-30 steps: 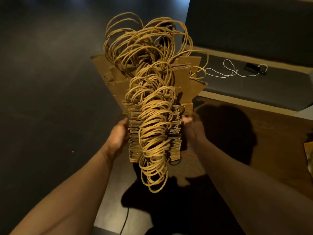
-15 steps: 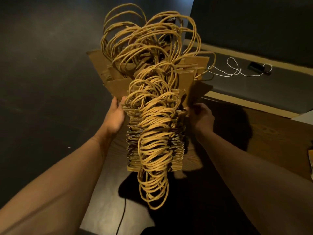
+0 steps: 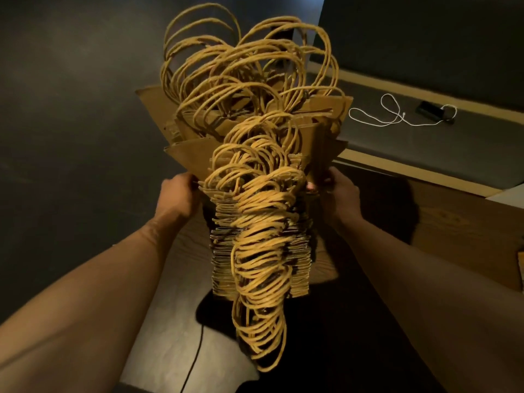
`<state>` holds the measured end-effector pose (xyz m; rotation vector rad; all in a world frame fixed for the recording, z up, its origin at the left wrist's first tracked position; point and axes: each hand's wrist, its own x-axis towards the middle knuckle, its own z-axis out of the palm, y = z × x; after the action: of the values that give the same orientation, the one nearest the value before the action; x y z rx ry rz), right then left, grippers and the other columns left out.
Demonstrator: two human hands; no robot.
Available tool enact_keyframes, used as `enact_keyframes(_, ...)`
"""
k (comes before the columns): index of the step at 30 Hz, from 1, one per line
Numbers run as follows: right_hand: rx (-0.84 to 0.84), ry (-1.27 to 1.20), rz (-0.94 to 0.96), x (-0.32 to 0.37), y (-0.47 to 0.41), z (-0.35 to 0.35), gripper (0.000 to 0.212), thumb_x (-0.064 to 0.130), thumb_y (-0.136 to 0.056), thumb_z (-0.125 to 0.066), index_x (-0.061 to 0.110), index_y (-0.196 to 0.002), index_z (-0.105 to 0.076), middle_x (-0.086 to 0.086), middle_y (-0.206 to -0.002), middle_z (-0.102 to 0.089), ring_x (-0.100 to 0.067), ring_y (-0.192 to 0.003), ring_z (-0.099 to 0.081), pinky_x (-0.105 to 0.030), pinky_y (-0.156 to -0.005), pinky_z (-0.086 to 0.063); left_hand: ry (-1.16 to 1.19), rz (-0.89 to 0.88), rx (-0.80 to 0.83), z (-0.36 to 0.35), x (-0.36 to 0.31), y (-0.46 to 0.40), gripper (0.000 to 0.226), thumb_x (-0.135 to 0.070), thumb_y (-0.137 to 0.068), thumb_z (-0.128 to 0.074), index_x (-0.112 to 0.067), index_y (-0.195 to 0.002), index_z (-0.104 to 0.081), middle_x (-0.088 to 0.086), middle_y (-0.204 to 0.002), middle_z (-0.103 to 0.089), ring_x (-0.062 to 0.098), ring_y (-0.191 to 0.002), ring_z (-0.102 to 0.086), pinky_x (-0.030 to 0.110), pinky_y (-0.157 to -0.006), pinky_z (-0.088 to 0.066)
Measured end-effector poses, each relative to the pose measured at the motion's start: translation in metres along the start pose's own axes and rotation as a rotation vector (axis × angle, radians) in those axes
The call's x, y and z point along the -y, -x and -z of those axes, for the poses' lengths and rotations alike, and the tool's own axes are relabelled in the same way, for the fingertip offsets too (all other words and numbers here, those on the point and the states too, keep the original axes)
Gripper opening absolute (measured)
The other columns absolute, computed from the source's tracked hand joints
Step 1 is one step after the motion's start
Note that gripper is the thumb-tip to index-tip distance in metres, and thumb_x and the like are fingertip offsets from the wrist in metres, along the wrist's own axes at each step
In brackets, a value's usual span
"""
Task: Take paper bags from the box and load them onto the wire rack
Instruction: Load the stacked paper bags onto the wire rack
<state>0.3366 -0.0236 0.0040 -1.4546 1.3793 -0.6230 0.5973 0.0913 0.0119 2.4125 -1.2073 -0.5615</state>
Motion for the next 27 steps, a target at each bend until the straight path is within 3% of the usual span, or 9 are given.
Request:
enact_keyframes(2,-0.031,-0.001,0.006,-0.005,-0.001,0.005,0.009,0.019,-0.095,-0.060,0.028,-0.096,-0.058,0.012,-0.099,-0.060,0.000,-0.091,-0.057,-0.017,-0.071,-0.046,0.070,0.004,-0.040,0.000,0.001,-0.001,0.015,-0.005,-0.097,-0.053,-0.004,-0.103,-0.067,0.010,-0.095,-0.064,0.027,-0.096,-0.062,0.030,-0.078,-0.043)
enact_keyframes(4,-0.062,-0.036,-0.020,-0.010,-0.003,0.011,0.006,0.022,-0.092,-0.064,0.023,-0.095,-0.059,0.007,-0.102,-0.063,-0.008,-0.096,-0.062,-0.033,-0.081,-0.056,0.197,-0.006,-0.069,0.001,0.006,-0.002,0.011,-0.006,-0.096,-0.057,-0.013,-0.095,-0.064,0.001,-0.091,-0.064,0.007,-0.080,-0.060,0.013,-0.069,-0.043)
enact_keyframes(6,-0.052,-0.044,-0.050,-0.012,-0.005,0.014,0.010,0.023,-0.092,-0.064,0.024,-0.100,-0.058,0.005,-0.106,-0.063,-0.012,-0.100,-0.062,-0.042,-0.086,-0.056,0.286,-0.001,-0.085,-0.003,0.012,-0.002,0.011,-0.005,-0.095,-0.057,-0.014,-0.092,-0.062,-0.003,-0.086,-0.063,0.000,-0.073,-0.055,0.003,-0.058,-0.042)
enact_keyframes(8,-0.035,-0.031,-0.059,-0.010,-0.007,0.015,0.014,0.025,-0.093,-0.063,0.025,-0.105,-0.056,0.006,-0.107,-0.060,-0.011,-0.099,-0.061,-0.040,-0.085,-0.056,0.399,0.054,-0.106,-0.010,0.021,0.000,0.010,-0.008,-0.096,-0.056,-0.015,-0.089,-0.059,-0.006,-0.086,-0.063,0.005,-0.080,-0.061,0.008,-0.065,-0.050)
enact_keyframes(11,0.015,-0.041,-0.052,-0.008,-0.008,0.015,0.021,0.027,-0.097,-0.057,0.027,-0.117,-0.052,0.010,-0.109,-0.058,-0.009,-0.101,-0.058,-0.026,-0.075,-0.050,0.510,0.104,-0.064,-0.012,0.026,0.000,0.008,-0.012,-0.098,-0.055,-0.018,-0.099,-0.060,-0.006,-0.095,-0.065,0.018,-0.095,-0.066,0.035,-0.082,-0.059)
enact_keyframes(15,0.070,-0.069,-0.034,-0.002,-0.005,0.013,0.016,0.020,-0.099,-0.051,0.024,-0.112,-0.061,0.003,-0.110,-0.062,-0.013,-0.100,-0.061,-0.026,-0.078,-0.049,0.334,0.001,0.069,-0.002,0.015,0.000,0.032,-0.011,-0.094,-0.060,-0.014,-0.126,-0.055,-0.001,-0.113,-0.062,0.014,-0.106,-0.056,0.028,-0.089,-0.042)
enact_keyframes(20,0.003,0.146,0.046,0.003,-0.001,0.014,0.012,0.019,-0.097,-0.052,0.027,-0.089,-0.056,0.008,-0.090,-0.058,-0.005,-0.083,-0.056,-0.020,-0.069,-0.040,0.412,-0.052,-0.195,0.001,0.003,0.011,0.040,-0.026,-0.095,-0.064,-0.013,-0.130,-0.051,-0.007,-0.103,-0.062,0.007,-0.096,-0.057,0.024,-0.085,-0.045)
enact_keyframes(23,-0.037,0.326,0.114,0.003,0.000,0.018,0.019,0.025,-0.096,-0.053,0.034,-0.080,-0.051,0.008,-0.082,-0.057,-0.008,-0.077,-0.056,-0.028,-0.069,-0.043,0.449,-0.126,-0.314,0.004,-0.007,0.012,0.033,-0.025,-0.095,-0.063,-0.013,-0.125,-0.053,-0.006,-0.105,-0.062,0.005,-0.093,-0.058,0.024,-0.084,-0.047)
enact_keyframes(27,-0.011,0.505,0.190,0.003,0.005,0.021,0.006,0.023,-0.094,-0.058,0.028,-0.099,-0.058,0.007,-0.091,-0.060,-0.013,-0.083,-0.058,-0.033,-0.074,-0.049,0.508,-0.211,-0.435,0.008,-0.016,0.009,0.015,-0.023,-0.098,-0.059,-0.011,-0.108,-0.060,-0.004,-0.097,-0.063,0.001,-0.086,-0.057,0.026,-0.081,-0.051)
